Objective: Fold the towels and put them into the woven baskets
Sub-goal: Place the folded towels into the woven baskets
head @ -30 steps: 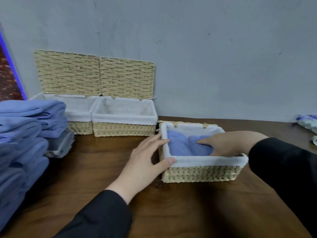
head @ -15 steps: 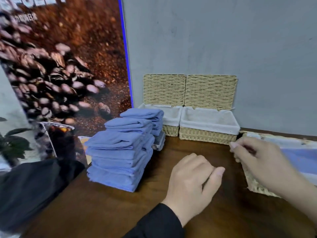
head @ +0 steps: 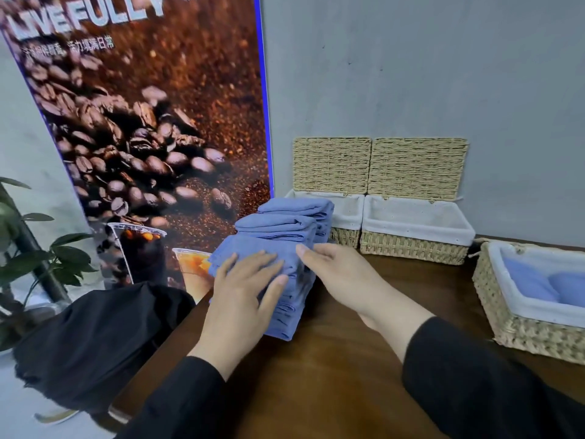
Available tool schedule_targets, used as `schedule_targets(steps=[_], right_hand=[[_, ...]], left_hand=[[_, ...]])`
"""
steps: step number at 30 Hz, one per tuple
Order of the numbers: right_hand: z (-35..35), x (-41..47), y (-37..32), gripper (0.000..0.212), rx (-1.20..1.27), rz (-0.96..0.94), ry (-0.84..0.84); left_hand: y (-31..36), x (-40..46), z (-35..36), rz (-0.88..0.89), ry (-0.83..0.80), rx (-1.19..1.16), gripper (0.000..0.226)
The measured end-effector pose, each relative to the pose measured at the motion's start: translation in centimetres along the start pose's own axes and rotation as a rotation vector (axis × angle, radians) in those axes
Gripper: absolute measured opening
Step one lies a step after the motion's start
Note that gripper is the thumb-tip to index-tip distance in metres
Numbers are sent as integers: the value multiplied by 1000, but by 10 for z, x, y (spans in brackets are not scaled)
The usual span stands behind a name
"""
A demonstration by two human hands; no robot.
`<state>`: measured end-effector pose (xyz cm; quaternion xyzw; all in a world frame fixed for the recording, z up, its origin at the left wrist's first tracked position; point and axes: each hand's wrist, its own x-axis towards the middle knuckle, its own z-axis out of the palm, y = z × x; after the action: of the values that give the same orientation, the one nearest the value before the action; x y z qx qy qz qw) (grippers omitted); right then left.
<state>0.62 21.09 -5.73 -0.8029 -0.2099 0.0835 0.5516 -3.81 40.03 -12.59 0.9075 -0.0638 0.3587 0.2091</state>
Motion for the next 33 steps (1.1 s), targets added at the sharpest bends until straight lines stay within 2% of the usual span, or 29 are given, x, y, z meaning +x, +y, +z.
schedule_targets(steps=[2, 3, 4, 7, 8, 11, 13, 16, 19, 24, 26, 28, 31, 32, 33], right_hand=[[11, 6, -4, 77, 15, 40, 40], [14, 7, -6, 80, 28, 71, 55], [17, 10, -6, 75, 49, 99, 62], [19, 17, -2, 29, 113, 150, 37], [20, 17, -3, 21, 125, 145, 40], [25, 19, -3, 24, 104, 85, 148], [26, 18, -5, 25, 91, -12, 207], [14, 12, -11, 23, 194, -129, 273], [-13, 1, -18, 19, 325, -186, 285], [-67, -21, -21, 16, 402, -208, 330], [-89, -32, -15, 19, 439, -174, 386], [-111, -43, -3, 31, 524, -109, 431], [-139, -64, 20, 80, 639, 82, 373], [-146, -73, 27, 80, 628, 133, 354], [-155, -81, 34, 70, 598, 166, 374]], left_hand=[[-1, -6, 2, 11, -4, -22, 58], [-1, -7, 2, 17, -7, -27, 57], [-1, -8, 1, 22, -10, -31, 54], [-3, -8, -2, 24, -5, -40, 47], [-3, -6, -5, 22, 9, -52, 45], [-3, 8, -18, 42, 66, -74, 36], [0, 24, -29, 59, 74, -2, 39], [12, 51, -49, 37, -55, 85, 60], [36, 76, -67, -53, -282, -91, 68], [89, 103, -63, -150, -530, -355, 43], [112, 105, -46, -221, -575, -501, 50], [138, 102, -20, -294, -543, -656, 43], [182, 91, 27, -438, -413, -843, 39], [195, 87, 43, -443, -397, -849, 37], [209, 84, 56, -428, -392, -875, 32]])
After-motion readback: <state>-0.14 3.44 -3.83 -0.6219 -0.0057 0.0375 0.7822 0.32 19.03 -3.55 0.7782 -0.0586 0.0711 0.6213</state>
